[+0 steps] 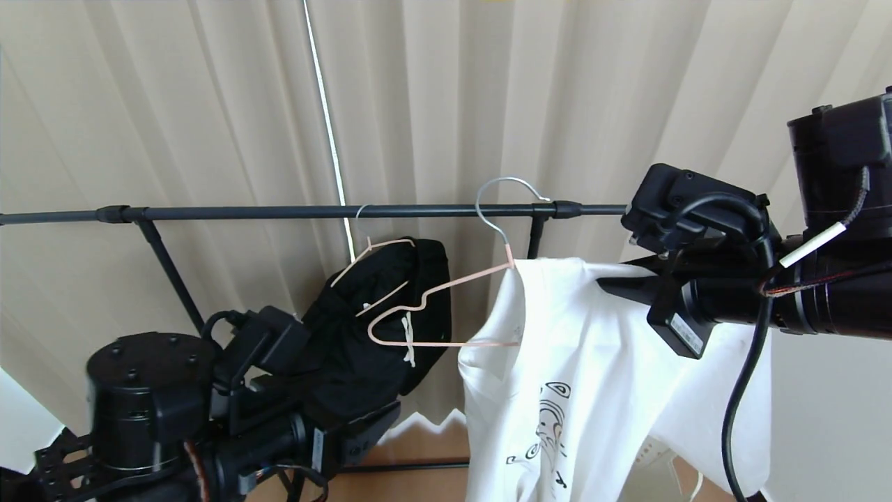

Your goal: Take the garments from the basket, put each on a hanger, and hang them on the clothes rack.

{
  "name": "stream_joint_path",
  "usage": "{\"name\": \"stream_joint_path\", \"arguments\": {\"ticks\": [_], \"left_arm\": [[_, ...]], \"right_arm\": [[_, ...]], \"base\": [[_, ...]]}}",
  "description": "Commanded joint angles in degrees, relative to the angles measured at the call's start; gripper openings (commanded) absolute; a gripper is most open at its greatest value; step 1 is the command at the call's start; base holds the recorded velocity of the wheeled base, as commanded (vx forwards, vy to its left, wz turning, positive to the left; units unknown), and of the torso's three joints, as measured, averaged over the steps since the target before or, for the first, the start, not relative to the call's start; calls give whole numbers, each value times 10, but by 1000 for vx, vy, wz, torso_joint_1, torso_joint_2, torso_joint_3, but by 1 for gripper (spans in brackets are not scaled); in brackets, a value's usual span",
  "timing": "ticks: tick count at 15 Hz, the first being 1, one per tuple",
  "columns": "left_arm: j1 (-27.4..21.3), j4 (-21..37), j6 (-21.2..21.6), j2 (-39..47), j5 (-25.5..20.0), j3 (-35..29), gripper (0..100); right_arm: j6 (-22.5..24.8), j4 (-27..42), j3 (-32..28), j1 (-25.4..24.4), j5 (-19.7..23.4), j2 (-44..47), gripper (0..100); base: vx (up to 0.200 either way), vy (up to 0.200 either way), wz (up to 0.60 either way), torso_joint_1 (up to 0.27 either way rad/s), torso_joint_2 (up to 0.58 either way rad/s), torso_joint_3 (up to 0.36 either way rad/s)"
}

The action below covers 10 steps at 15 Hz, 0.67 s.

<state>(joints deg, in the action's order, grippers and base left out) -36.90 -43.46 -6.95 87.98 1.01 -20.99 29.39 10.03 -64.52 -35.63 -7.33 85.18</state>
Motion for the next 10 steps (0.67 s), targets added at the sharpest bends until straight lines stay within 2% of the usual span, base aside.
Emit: {"name": "stream_joint_path", "arguments": {"ticks": [1,3,5,6,8,10], "left_arm": [[-41,36,-49,73,47,-67,100],[-47,37,-83,116,72,-92,100],[-57,38,-108,135,95,-109,100],[-62,44,-124,149,116,-128,100],[-61,49,-129,174,150,-159,100],[-61,49,-131,184,158,-175,100]], "right_arm": [[-21,-11,5,-3,-6,3,0],[-62,-16,5,-5,-25,3,0],[-78,-19,2,-10,-35,9,0],[-99,-42,5,-17,-44,14,0],[-116,-70,5,-26,-53,23,0],[-116,-71,5,-30,-53,25,0]], "base": [[0,0,0,0,0,0],[0,0,0,0,0,0],[0,0,0,0,0,0],[0,0,0,0,0,0],[0,0,0,0,0,0],[0,0,0,0,0,0]]}}
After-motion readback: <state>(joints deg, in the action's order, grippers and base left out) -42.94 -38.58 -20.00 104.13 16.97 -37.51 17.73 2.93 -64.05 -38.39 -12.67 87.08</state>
